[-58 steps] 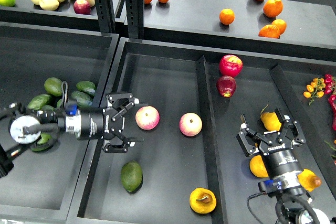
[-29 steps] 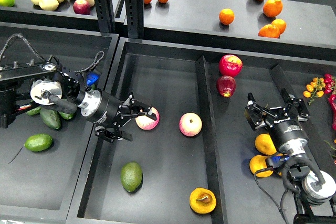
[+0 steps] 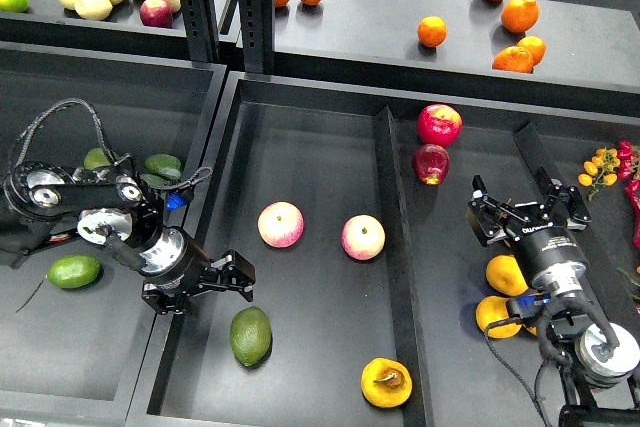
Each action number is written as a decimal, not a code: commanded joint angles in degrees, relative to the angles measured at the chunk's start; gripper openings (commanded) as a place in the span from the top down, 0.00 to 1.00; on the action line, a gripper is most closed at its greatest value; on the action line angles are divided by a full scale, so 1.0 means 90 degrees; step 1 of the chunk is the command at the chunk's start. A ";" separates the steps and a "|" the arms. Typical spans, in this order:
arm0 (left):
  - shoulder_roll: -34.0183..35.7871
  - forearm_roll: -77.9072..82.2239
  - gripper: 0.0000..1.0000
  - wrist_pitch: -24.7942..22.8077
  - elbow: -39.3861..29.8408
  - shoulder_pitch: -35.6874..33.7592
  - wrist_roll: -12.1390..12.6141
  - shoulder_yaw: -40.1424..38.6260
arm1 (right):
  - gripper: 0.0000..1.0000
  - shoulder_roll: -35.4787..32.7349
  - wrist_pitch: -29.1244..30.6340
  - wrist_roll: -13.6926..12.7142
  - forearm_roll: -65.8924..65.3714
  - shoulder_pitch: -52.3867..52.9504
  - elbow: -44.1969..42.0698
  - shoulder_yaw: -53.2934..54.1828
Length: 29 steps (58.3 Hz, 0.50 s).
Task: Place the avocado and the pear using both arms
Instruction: 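Swing the left gripper over the middle bin toward the loose avocado, then lower the left gripper onto the dark green avocado and close it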
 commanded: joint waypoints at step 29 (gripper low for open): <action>-0.0668 0.0054 0.01 0.0000 0.1011 0.0336 0.0000 0.0029 | 0.01 0.0000 0.0052 -0.0010 0.0010 -0.0035 0.0029 0.0076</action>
